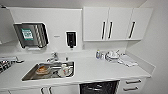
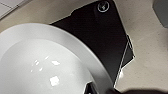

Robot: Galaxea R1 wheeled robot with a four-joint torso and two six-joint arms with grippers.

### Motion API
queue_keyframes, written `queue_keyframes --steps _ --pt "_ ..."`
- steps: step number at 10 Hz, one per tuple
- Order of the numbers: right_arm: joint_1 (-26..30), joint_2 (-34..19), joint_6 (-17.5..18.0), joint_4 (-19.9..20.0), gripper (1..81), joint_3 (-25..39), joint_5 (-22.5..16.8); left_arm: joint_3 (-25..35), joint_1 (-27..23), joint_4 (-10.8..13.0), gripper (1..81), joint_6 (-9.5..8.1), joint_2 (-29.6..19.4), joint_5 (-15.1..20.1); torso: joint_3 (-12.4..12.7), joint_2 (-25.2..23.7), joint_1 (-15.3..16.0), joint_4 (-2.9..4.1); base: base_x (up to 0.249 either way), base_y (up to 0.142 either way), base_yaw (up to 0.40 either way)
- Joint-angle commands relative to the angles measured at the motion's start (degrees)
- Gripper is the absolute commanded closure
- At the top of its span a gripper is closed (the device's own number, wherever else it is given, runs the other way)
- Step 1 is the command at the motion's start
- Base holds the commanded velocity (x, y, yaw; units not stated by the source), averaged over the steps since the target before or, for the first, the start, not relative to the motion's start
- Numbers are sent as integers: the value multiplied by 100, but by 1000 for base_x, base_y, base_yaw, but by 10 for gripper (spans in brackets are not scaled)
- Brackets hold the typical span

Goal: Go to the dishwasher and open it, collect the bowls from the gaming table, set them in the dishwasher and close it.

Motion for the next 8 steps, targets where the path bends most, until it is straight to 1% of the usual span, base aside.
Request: queue_keyframes --steps 1,2,3,4,7,8 --pt "190 -345 -4 -27 811 559 -270 169 -165 -37 811 -62 -226 -290 0 0 0 0 0 0 0" --pt "190 -478 -3 -27 811 791 -261 399 -157 -28 811 -62 -386 -362 0 0 -2 0 0 0 0" --pt "190 -628 -3 -27 811 1063 -261 847 -165 -19 811 -71 -667 -371 0 0 -4 0 0 0 0" --pt "190 -742 -3 -35 811 1274 -253 1468 -183 16 811 -62 -1052 -371 0 0 -6 0 0 0 0" --pt "208 -777 -3 -27 811 1310 -252 2931 -332 25 811 -62 -2047 -371 0 0 -6 0 0 0 0" --pt "216 -777 -3 -18 811 1310 -252 3467 -402 -1 811 -62 -2451 -371 -140 0 -6 0 0 0 0"
